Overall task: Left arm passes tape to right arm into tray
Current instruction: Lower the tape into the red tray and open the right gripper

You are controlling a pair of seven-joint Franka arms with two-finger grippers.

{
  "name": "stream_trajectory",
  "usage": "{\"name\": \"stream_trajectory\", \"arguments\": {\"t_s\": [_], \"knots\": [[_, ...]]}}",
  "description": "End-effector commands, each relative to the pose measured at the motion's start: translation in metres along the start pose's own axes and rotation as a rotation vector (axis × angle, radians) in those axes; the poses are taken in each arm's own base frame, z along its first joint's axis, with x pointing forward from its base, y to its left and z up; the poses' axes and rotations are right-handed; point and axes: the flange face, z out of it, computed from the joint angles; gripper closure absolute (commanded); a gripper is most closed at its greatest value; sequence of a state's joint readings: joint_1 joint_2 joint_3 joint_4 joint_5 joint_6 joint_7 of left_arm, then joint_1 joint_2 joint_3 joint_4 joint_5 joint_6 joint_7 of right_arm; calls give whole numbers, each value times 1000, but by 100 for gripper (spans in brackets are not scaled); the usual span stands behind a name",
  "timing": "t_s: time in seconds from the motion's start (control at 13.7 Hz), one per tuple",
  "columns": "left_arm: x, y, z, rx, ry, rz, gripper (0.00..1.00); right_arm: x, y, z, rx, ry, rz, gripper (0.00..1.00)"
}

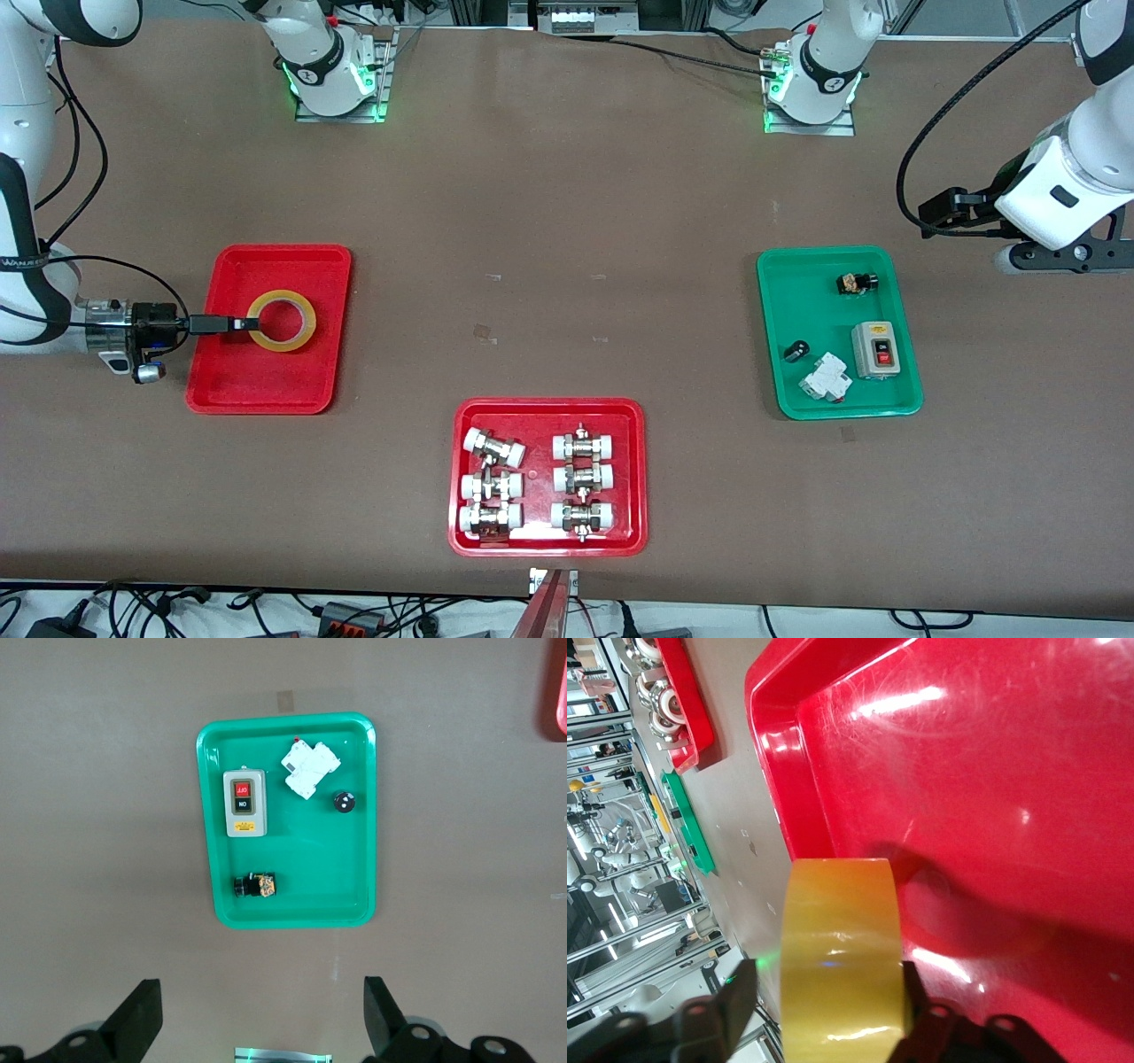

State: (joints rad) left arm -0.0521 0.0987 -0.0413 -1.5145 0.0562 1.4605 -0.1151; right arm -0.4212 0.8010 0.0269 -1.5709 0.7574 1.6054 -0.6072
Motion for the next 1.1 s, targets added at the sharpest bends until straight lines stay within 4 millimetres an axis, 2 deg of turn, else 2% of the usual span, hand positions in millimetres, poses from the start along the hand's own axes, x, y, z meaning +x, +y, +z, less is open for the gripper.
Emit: {"name": "stream_trajectory", "arguments": {"t_s": [0.0, 0.29, 0.51, 0.8, 0.95, 1.02], "knots": [[-2, -1, -6, -11, 5, -4, 0, 8, -20, -3, -127, -11, -69, 0], [-6, -10, -11, -68, 3, -23, 0, 14, -59, 1, -340, -64, -157, 0], [-6, -7, -13, -67, 12, -19, 0, 14, -87, 0, -438, -90, -206, 0], [-5, -6, -13, -67, 14, -16, 0, 15, -89, -4, -522, -113, -229, 0], [-5, -6, -13, -67, 14, -16, 0, 14, -116, -11, -569, -100, -269, 0], [-5, -6, -13, -67, 16, -18, 0, 12, -139, -16, -609, -97, -303, 0]]}}
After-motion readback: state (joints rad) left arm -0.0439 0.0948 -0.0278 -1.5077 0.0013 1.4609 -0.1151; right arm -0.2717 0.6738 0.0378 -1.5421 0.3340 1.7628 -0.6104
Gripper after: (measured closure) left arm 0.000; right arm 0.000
